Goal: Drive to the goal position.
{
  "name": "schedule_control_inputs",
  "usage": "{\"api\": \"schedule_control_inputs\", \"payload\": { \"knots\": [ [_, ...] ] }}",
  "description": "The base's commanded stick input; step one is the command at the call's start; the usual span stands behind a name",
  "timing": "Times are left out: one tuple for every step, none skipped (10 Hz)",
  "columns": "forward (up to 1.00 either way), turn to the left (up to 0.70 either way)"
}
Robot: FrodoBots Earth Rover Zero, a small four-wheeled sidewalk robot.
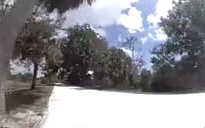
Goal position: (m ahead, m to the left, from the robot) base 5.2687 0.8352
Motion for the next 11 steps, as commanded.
{"api": "schedule_control_inputs", "payload": {
  "knots": [
    [0.70,0.00],
    [0.70,0.00],
    [0.70,0.00],
    [0.70,0.00],
    [0.70,0.00],
    [0.70,0.00],
    [0.70,0.00],
    [0.70,0.00],
    [0.70,0.00],
    [0.70,0.00],
    [0.70,0.00]
  ]
}}
